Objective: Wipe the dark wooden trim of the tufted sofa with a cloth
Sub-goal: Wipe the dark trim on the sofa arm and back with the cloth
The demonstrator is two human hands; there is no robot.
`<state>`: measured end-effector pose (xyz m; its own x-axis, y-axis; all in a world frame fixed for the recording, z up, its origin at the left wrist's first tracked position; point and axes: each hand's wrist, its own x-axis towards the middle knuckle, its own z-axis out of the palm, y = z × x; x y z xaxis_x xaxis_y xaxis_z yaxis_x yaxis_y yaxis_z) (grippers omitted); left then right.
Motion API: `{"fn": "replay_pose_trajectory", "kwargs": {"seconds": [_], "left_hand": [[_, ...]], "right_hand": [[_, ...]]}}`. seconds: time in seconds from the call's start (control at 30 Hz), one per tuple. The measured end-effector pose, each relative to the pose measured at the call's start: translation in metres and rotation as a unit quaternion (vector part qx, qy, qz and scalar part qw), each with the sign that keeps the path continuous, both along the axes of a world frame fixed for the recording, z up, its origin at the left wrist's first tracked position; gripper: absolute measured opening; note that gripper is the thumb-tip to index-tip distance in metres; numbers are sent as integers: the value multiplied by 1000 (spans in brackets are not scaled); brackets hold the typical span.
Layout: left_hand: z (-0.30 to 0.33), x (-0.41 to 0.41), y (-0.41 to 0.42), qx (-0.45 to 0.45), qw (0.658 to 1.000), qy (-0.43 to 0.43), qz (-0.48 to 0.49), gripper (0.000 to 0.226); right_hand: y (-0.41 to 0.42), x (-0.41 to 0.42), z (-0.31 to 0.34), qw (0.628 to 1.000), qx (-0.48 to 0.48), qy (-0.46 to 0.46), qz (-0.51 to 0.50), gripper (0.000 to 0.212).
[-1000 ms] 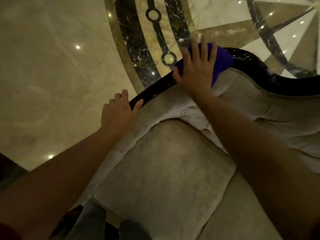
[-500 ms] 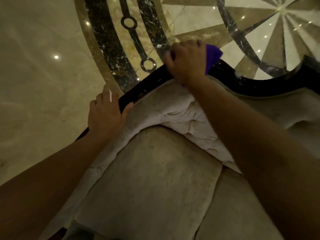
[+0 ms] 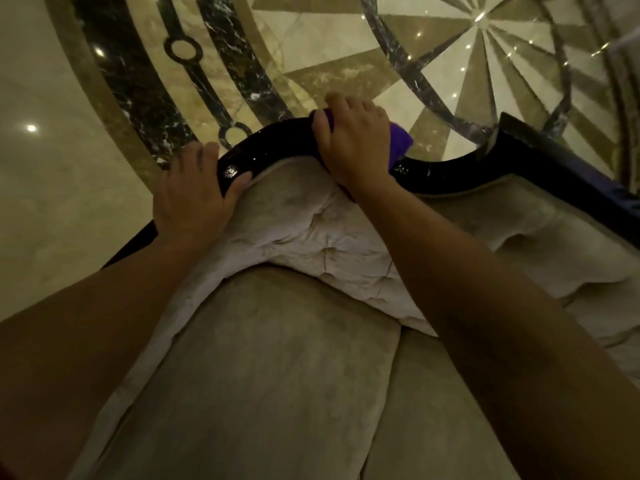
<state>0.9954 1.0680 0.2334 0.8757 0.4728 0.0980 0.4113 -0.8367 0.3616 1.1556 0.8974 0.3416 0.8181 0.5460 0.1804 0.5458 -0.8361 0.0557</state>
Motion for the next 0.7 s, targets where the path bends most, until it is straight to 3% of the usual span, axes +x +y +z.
{"fn": "replay_pose_trajectory", "kwargs": {"seconds": [0.1, 0.23, 0.3, 0.37, 0.47, 0.6, 0.63, 0.7], "left_hand": [[5, 0, -4, 0, 1000, 3, 2, 77], [10, -1, -5, -1, 1000, 20, 5, 79], [10, -2, -5, -6, 1000, 19, 3, 79], [10, -2, -6, -8, 1000, 15, 4, 80], [9, -3, -5, -11, 1000, 7, 0, 78], [6, -2, -5, -11, 1000, -5, 0, 78], [6, -2, -5, -11, 1000, -7, 2, 77], [5, -2, -6, -9, 1000, -8, 7, 77]], "right_hand": [[-58, 11, 14, 998, -39, 48, -33, 48], [-94, 14, 42, 973, -228, 41, -21, 49], [-95, 14, 61, 940, -342, 19, -13, 50], [-94, 12, 82, 881, -473, -4, 5, 51], [-94, 10, 104, 823, -566, -42, -1, 48], [-94, 7, 100, 834, -548, -65, -31, 41], [-97, 9, 95, 852, -520, -58, -32, 42], [-101, 9, 75, 931, -361, -1, -51, 43]]}}
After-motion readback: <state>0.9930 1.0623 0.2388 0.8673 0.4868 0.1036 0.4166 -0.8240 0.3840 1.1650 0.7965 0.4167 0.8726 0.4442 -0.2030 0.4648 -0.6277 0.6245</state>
